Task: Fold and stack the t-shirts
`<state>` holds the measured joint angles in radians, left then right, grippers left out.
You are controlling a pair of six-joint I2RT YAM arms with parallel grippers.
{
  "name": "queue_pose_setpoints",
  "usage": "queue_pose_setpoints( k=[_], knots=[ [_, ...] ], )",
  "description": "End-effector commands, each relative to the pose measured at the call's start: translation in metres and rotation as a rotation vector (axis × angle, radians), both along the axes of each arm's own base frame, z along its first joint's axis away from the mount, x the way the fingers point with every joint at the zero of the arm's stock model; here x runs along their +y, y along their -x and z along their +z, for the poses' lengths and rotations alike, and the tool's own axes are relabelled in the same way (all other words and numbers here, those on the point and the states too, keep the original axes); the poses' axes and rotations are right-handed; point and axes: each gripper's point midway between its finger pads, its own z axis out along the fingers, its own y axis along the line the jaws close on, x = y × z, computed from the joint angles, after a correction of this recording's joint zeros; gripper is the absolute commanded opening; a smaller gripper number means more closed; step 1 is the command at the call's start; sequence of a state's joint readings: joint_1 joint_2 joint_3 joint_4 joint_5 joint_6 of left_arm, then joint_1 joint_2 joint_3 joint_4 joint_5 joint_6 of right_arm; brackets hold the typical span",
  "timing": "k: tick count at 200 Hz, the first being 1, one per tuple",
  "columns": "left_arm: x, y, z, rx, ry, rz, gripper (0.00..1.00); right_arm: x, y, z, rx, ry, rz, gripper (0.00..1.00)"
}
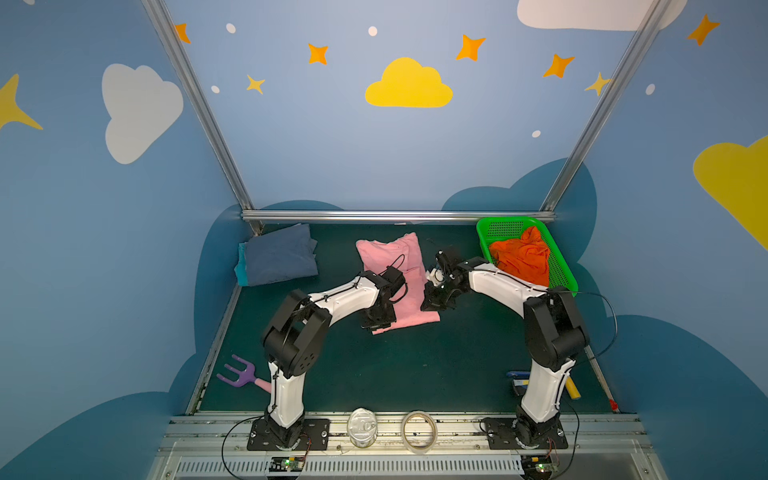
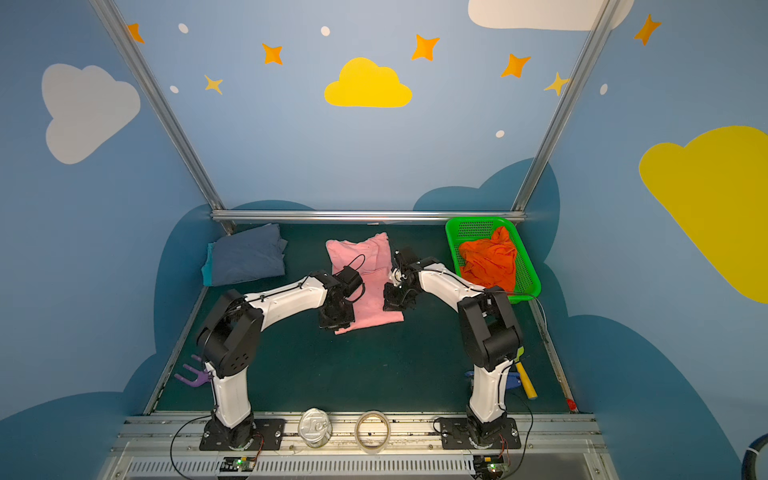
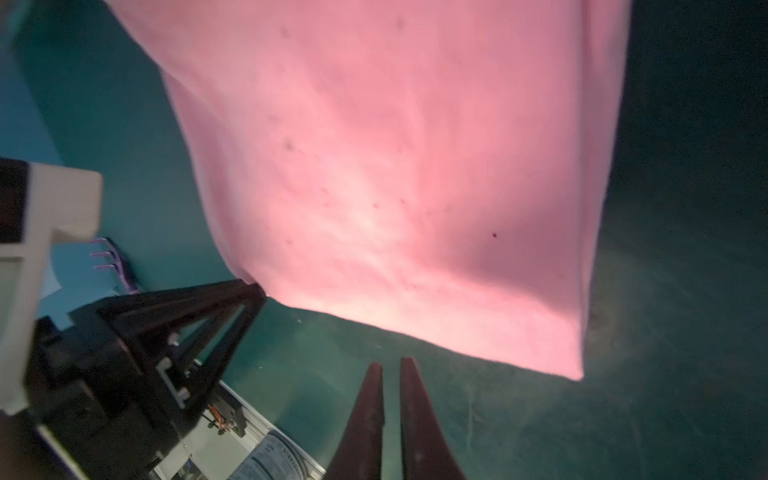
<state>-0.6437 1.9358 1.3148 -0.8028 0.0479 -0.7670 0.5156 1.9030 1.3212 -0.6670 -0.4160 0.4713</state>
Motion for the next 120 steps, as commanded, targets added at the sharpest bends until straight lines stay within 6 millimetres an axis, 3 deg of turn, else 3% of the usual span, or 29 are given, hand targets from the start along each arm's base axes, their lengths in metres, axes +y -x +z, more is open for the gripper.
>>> queue_pose_setpoints(
  k=[1, 30, 64, 89, 102, 120],
  knots=[
    [0.015, 0.005, -0.018, 0.017, -0.032, 0.055, 0.24, -0.016, 0.0, -0.022, 0.003, 0.056, -0.031, 0.09],
    [0.052, 0.027, -0.039, 0.081, -0.097, 0.101, 0.22, -0.047, 0.008, -0.04, 0.044, 0.109, -0.103, 0.04],
    [0.081, 0.035, -0.024, 0.059, -0.164, 0.129, 0.24, -0.067, 0.019, -0.026, -0.018, 0.16, -0.098, 0.04],
    [0.081, 0.036, -0.004, 0.025, -0.159, 0.124, 0.34, -0.069, 0.024, -0.013, -0.043, 0.147, -0.097, 0.09],
    [0.075, 0.038, 0.004, 0.008, -0.135, 0.118, 0.46, -0.062, 0.024, -0.007, -0.048, 0.113, -0.095, 0.17],
    [0.064, 0.043, 0.011, -0.004, -0.098, 0.11, 0.53, -0.043, 0.026, 0.0, -0.05, 0.063, -0.076, 0.27]
  ],
)
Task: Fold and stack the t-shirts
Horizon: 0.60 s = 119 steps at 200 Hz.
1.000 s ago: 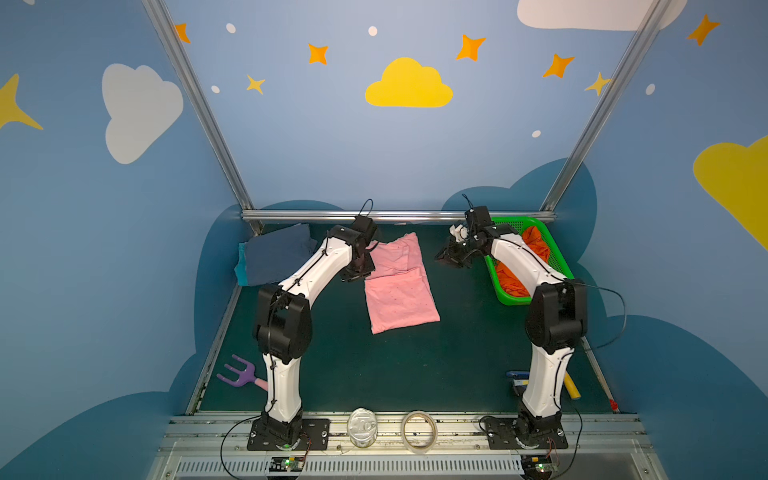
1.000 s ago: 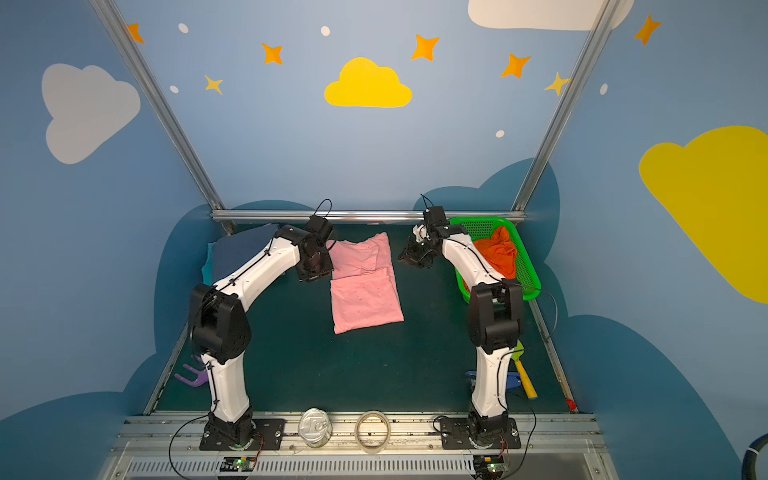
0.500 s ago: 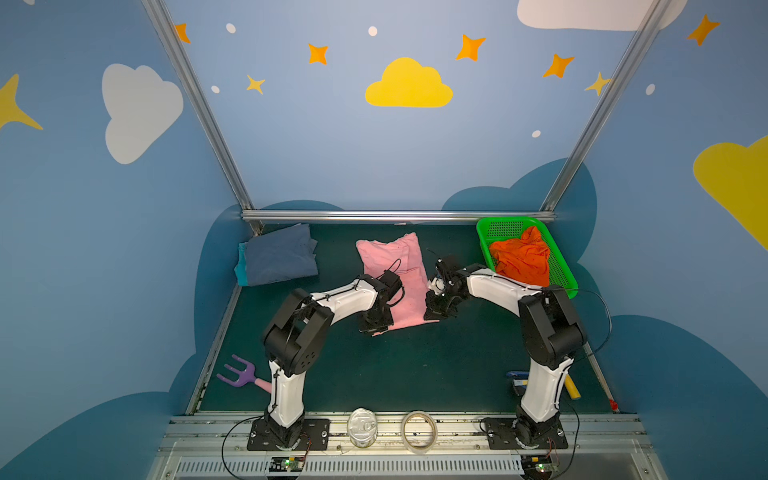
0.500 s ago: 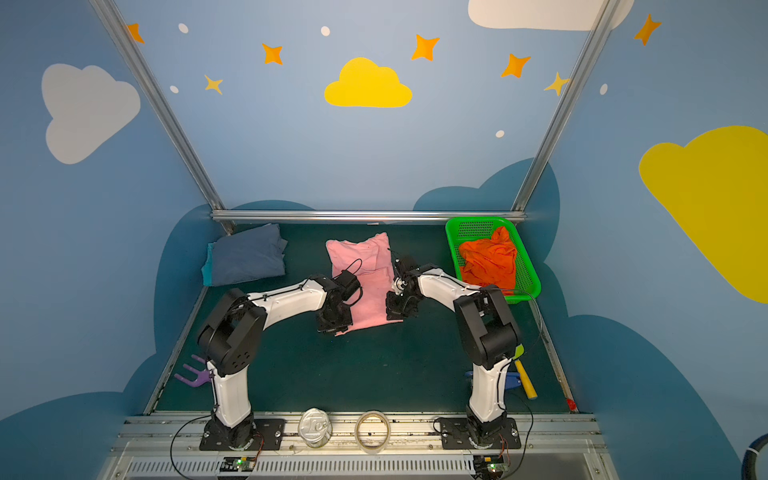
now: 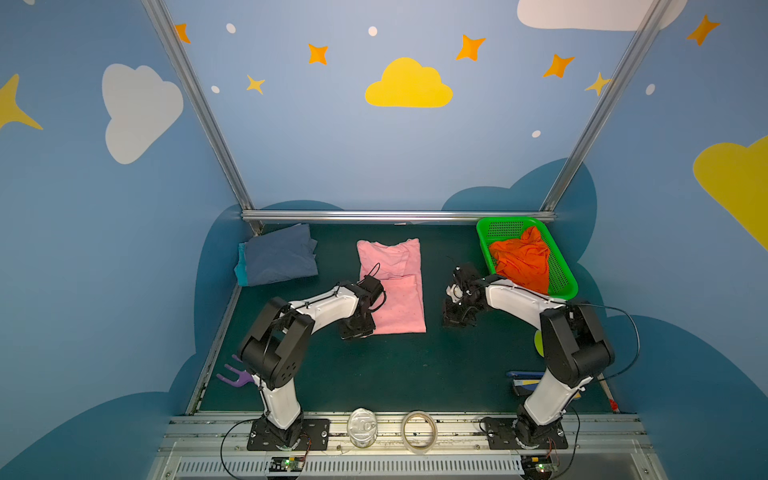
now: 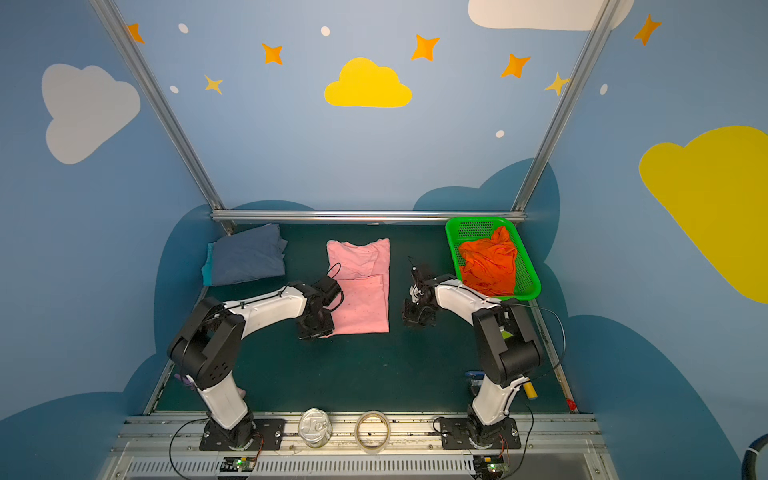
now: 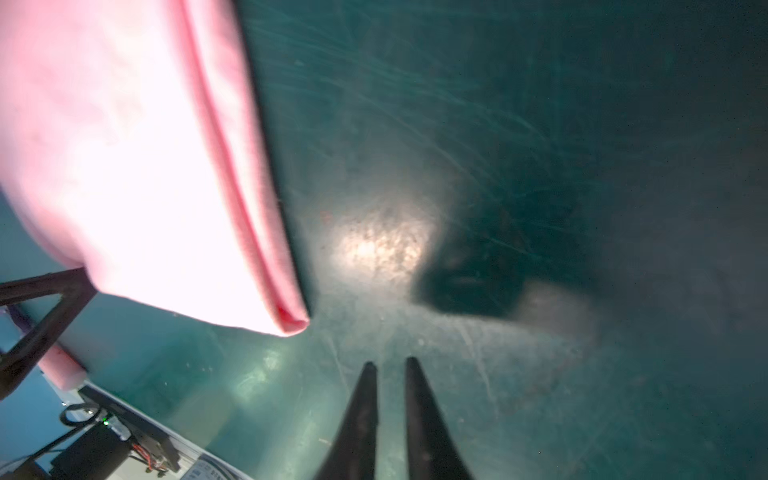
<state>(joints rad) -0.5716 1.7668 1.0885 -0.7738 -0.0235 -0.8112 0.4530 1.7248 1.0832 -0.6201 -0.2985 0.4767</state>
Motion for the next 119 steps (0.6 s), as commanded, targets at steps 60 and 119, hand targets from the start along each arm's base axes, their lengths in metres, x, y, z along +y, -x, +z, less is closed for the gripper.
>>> queue_pose_setpoints(
  k=[60, 119],
  knots=[
    [0.0, 0.022, 0.007, 0.004, 0.06, 0.036, 0.59, 0.076, 0.019, -0.015, 0.069, -0.114, 0.093, 0.33],
    [-0.018, 0.002, -0.008, -0.009, 0.117, 0.031, 0.47, 0.052, 0.029, -0.03, 0.116, -0.042, 0.08, 0.0]
  ],
)
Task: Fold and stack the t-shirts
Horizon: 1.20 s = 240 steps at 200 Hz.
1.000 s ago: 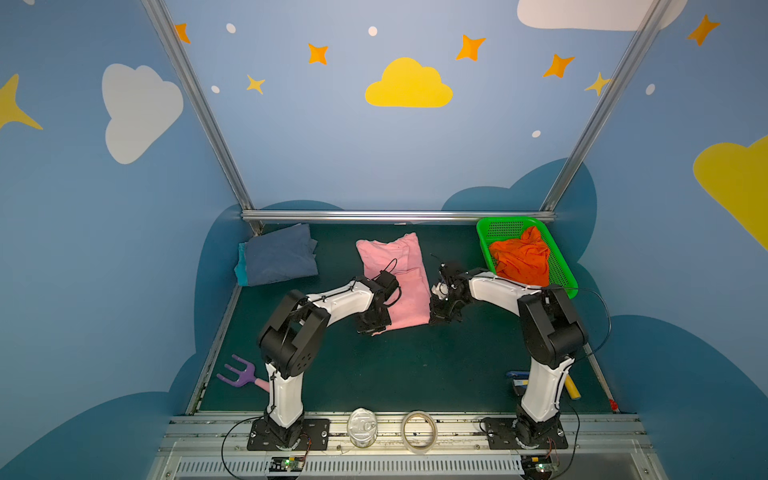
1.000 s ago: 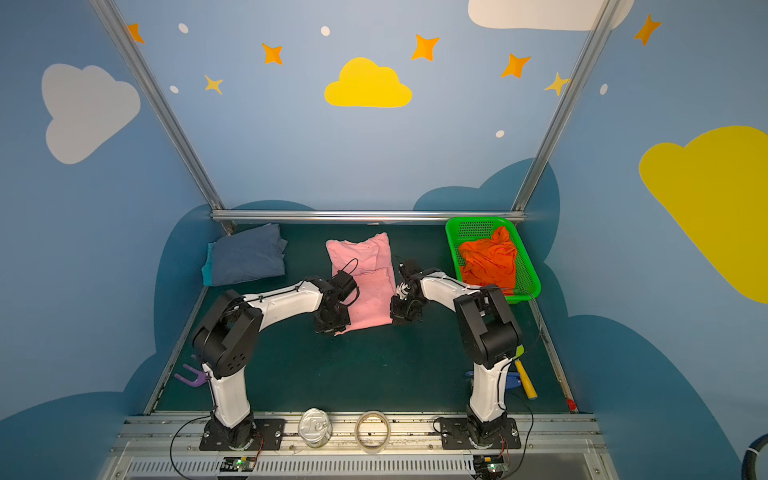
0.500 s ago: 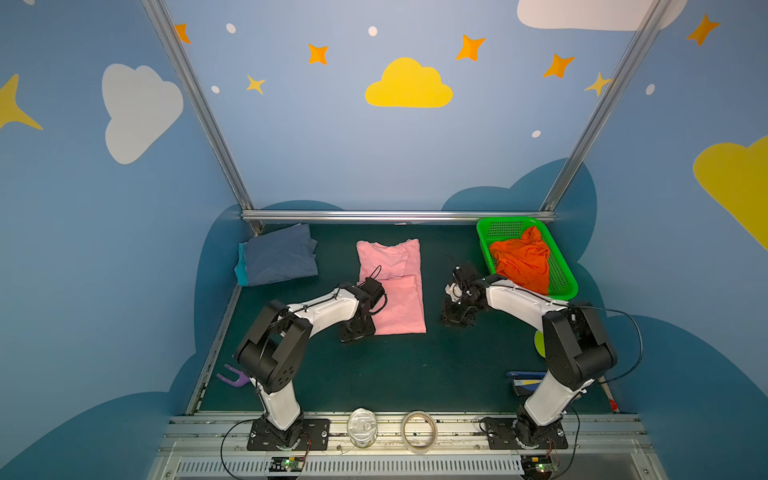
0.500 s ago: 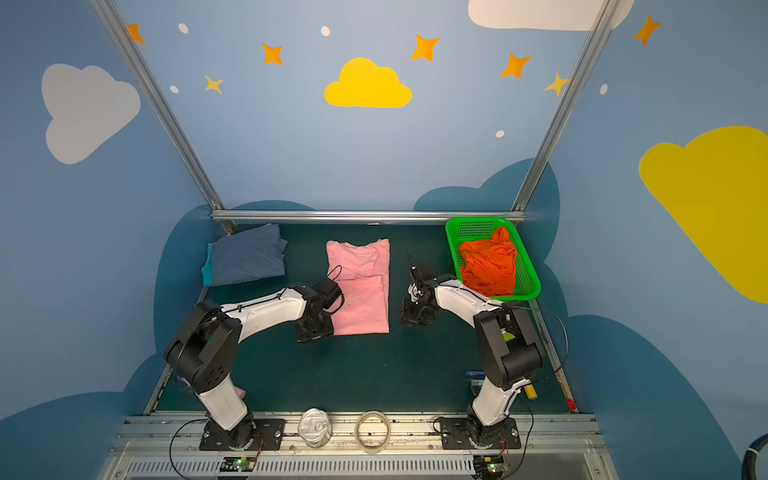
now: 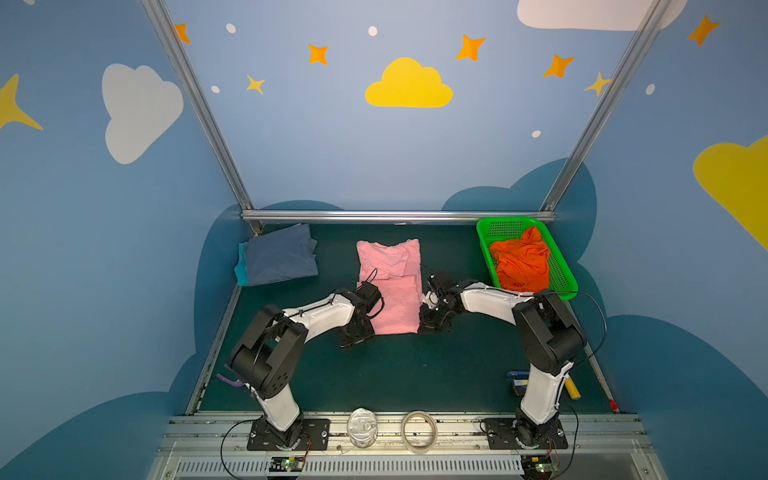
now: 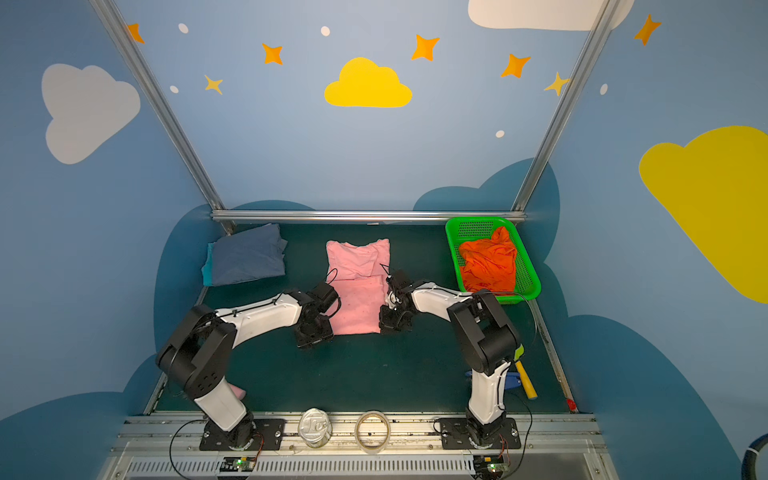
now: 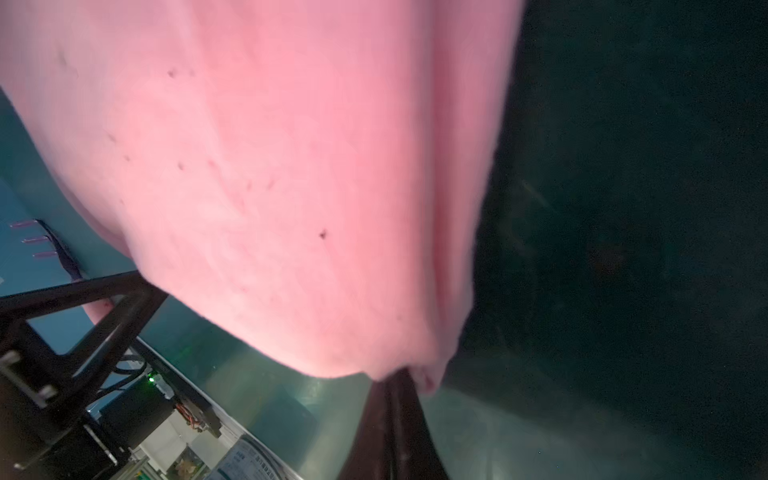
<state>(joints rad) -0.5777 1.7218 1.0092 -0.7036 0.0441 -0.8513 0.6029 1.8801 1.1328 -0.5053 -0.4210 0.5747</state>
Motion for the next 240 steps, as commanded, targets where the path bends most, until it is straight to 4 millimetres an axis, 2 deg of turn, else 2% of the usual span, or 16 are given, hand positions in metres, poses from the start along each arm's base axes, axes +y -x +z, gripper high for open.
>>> queue_pose_setpoints(
  k=[1, 13, 27, 47, 58, 73, 92, 113, 123, 141, 165, 186, 240],
  knots=[
    [-0.011, -0.011, -0.002, -0.016, 0.038, 0.0, 0.46, -0.022, 0.009, -0.005, 0.019, 0.07, -0.005, 0.0],
    [-0.011, -0.011, -0.001, -0.014, 0.041, -0.005, 0.39, -0.036, 0.013, -0.002, 0.016, 0.102, -0.004, 0.0],
    [-0.009, -0.008, 0.001, -0.009, 0.038, -0.013, 0.37, -0.049, 0.02, 0.004, 0.017, 0.114, 0.001, 0.0],
    [-0.001, -0.003, 0.005, -0.006, 0.016, -0.017, 0.37, -0.057, 0.026, 0.016, 0.015, 0.112, 0.014, 0.12],
    [0.006, 0.0, 0.011, -0.006, 0.003, -0.014, 0.38, -0.057, 0.022, 0.028, -0.008, 0.105, 0.019, 0.17],
    [0.014, -0.001, 0.023, -0.023, -0.002, -0.01, 0.42, -0.057, 0.008, 0.048, -0.058, 0.091, 0.014, 0.23],
    [0.022, -0.006, 0.043, -0.075, 0.003, 0.006, 0.48, -0.054, -0.021, 0.069, -0.126, 0.08, -0.002, 0.27],
    [0.028, -0.014, 0.059, -0.119, 0.012, 0.026, 0.49, -0.044, -0.055, 0.081, -0.171, 0.062, -0.014, 0.26],
    [0.03, -0.018, 0.062, -0.125, 0.011, 0.034, 0.46, -0.038, -0.071, 0.082, -0.184, 0.051, -0.017, 0.23],
    [0.03, -0.024, 0.06, -0.122, 0.018, 0.05, 0.37, -0.027, -0.094, 0.078, -0.192, 0.045, -0.014, 0.2],
    [0.02, -0.031, 0.051, -0.101, 0.047, 0.043, 0.29, -0.017, -0.118, 0.065, -0.173, 0.04, -0.016, 0.19],
    [0.016, -0.034, 0.039, -0.071, 0.048, 0.036, 0.28, -0.011, -0.135, 0.052, -0.158, 0.029, -0.024, 0.19],
    [0.011, -0.037, 0.024, -0.037, 0.049, 0.024, 0.31, -0.001, -0.159, 0.028, -0.123, 0.012, -0.043, 0.23]
  ],
)
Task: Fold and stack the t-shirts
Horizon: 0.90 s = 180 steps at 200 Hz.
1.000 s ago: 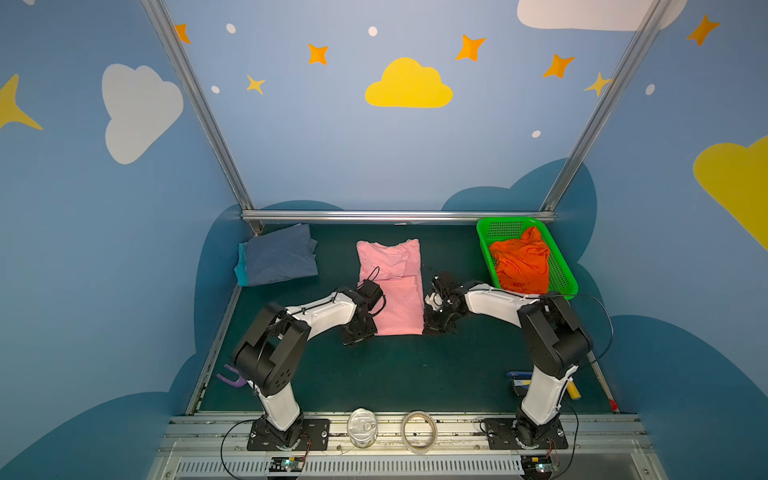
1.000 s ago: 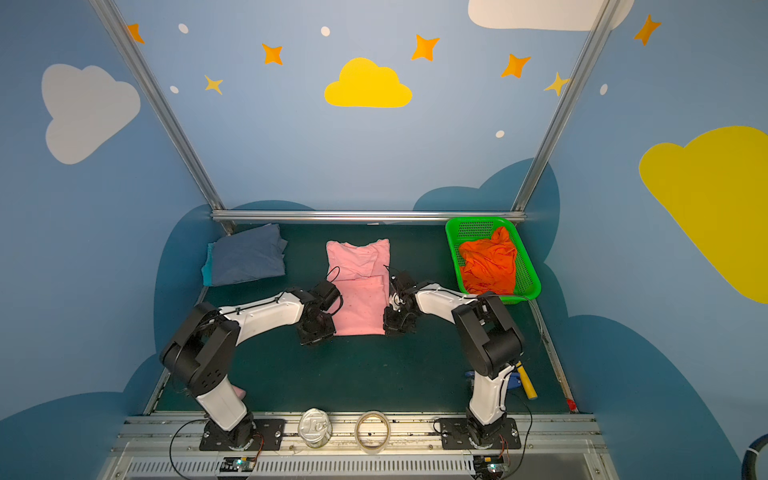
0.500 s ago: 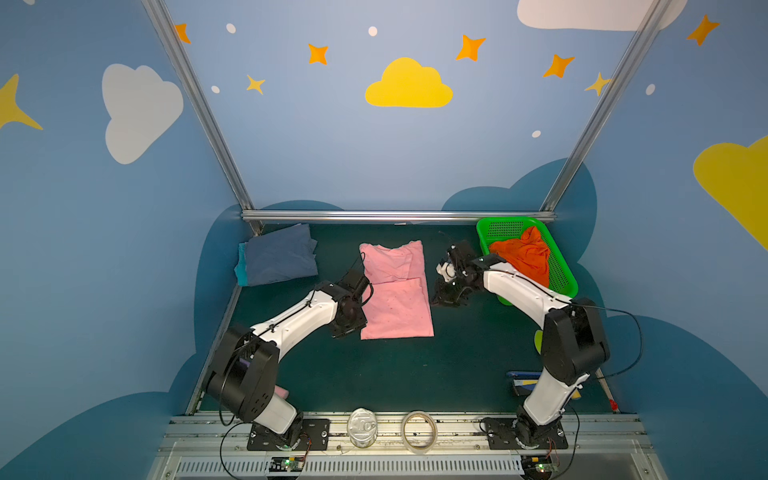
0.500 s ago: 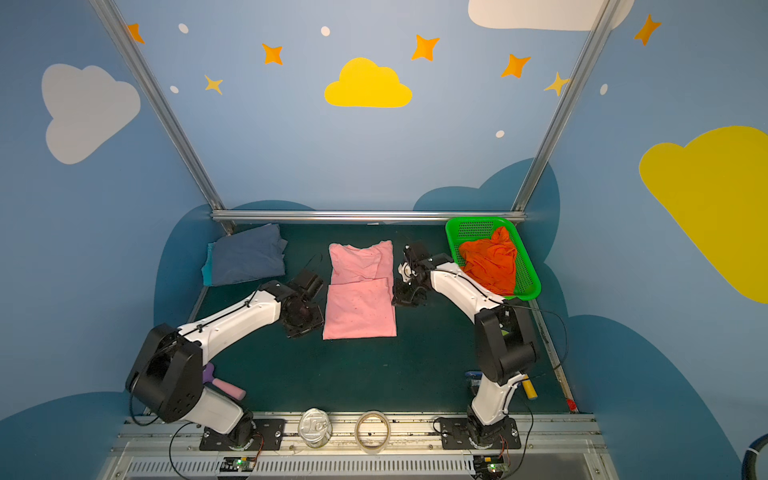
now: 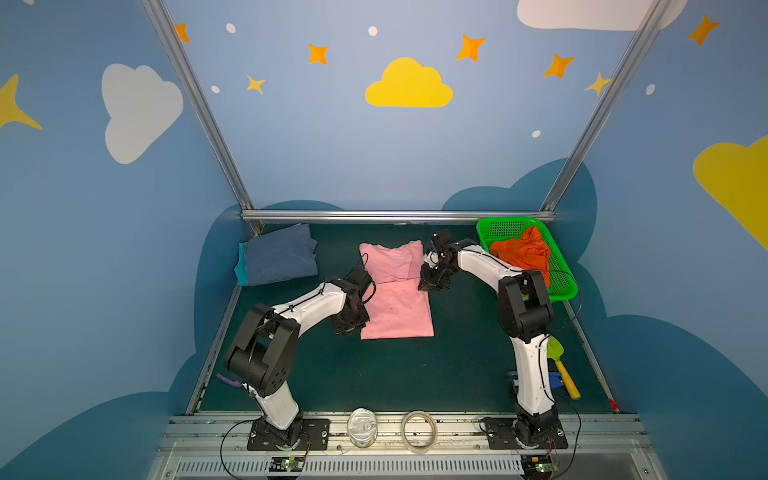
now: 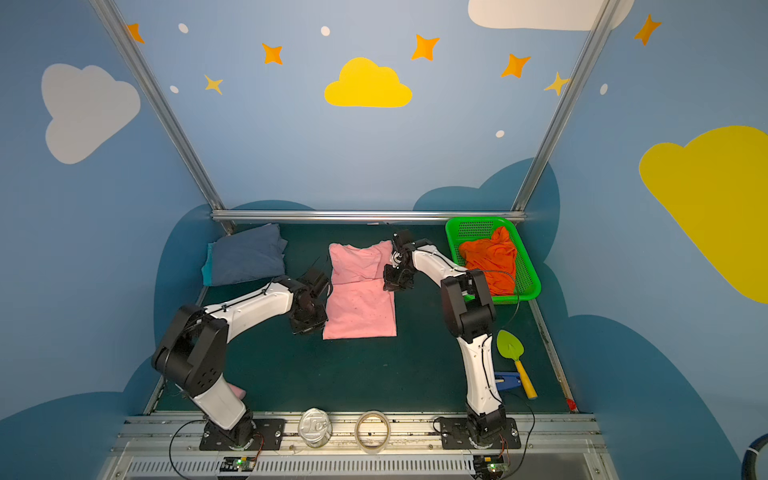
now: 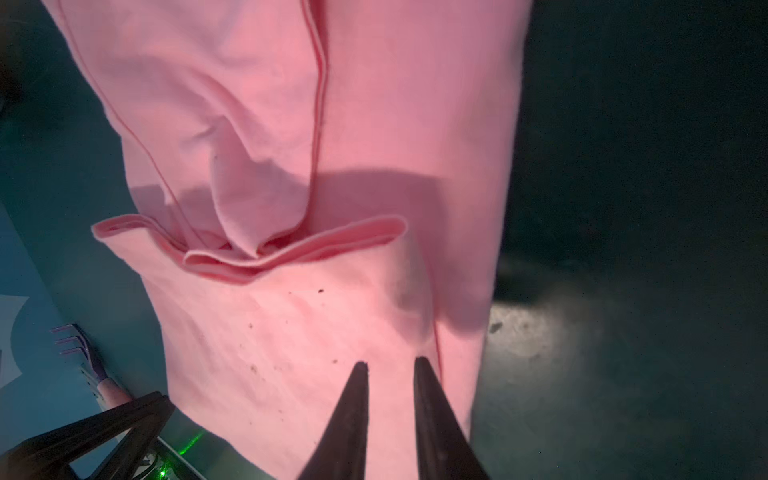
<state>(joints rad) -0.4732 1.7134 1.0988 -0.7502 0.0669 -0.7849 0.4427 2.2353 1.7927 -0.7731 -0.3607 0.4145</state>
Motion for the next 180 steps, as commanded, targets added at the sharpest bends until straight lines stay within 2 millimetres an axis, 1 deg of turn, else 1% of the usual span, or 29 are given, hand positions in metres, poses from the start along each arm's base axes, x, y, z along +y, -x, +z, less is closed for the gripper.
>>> queue_pose_setpoints(
  k=[1, 34, 47, 58, 68, 81, 89, 103, 107, 122, 160, 180],
  knots=[
    [-0.003, -0.005, 0.0, 0.002, 0.008, -0.014, 0.31, 0.003, -0.008, 0.001, 0.014, -0.021, -0.009, 0.23],
    [-0.005, -0.005, -0.004, 0.012, 0.014, -0.022, 0.31, 0.004, -0.015, -0.009, 0.029, -0.023, -0.022, 0.23],
    [-0.006, -0.005, -0.006, 0.015, 0.015, -0.024, 0.32, 0.003, -0.017, -0.011, 0.032, -0.021, -0.027, 0.26],
    [-0.006, -0.005, -0.007, 0.017, 0.017, -0.024, 0.34, 0.003, -0.018, -0.012, 0.031, -0.02, -0.029, 0.28],
    [-0.006, -0.005, -0.008, 0.018, 0.017, -0.025, 0.38, 0.003, -0.019, -0.013, 0.031, -0.021, -0.031, 0.3],
    [-0.007, -0.006, -0.008, 0.018, 0.017, -0.026, 0.41, 0.004, -0.019, -0.014, 0.032, -0.021, -0.032, 0.3],
    [-0.007, -0.007, -0.009, 0.02, 0.017, -0.03, 0.41, 0.004, -0.019, -0.014, 0.033, -0.024, -0.032, 0.25],
    [-0.008, -0.009, -0.009, 0.021, 0.018, -0.031, 0.41, 0.006, -0.018, -0.011, 0.034, -0.038, -0.022, 0.05],
    [-0.008, -0.009, -0.008, 0.021, 0.018, -0.031, 0.41, 0.007, -0.019, -0.008, 0.028, -0.042, -0.02, 0.0],
    [-0.008, -0.011, -0.007, 0.015, 0.019, -0.033, 0.41, 0.005, -0.018, 0.001, 0.009, -0.039, -0.018, 0.0],
    [-0.007, -0.01, -0.009, 0.021, 0.018, -0.029, 0.4, -0.01, -0.02, 0.043, -0.113, 0.002, -0.02, 0.0],
    [-0.008, -0.01, -0.01, 0.023, 0.02, -0.028, 0.4, -0.018, -0.019, 0.058, -0.16, 0.029, -0.022, 0.0]
  ],
)
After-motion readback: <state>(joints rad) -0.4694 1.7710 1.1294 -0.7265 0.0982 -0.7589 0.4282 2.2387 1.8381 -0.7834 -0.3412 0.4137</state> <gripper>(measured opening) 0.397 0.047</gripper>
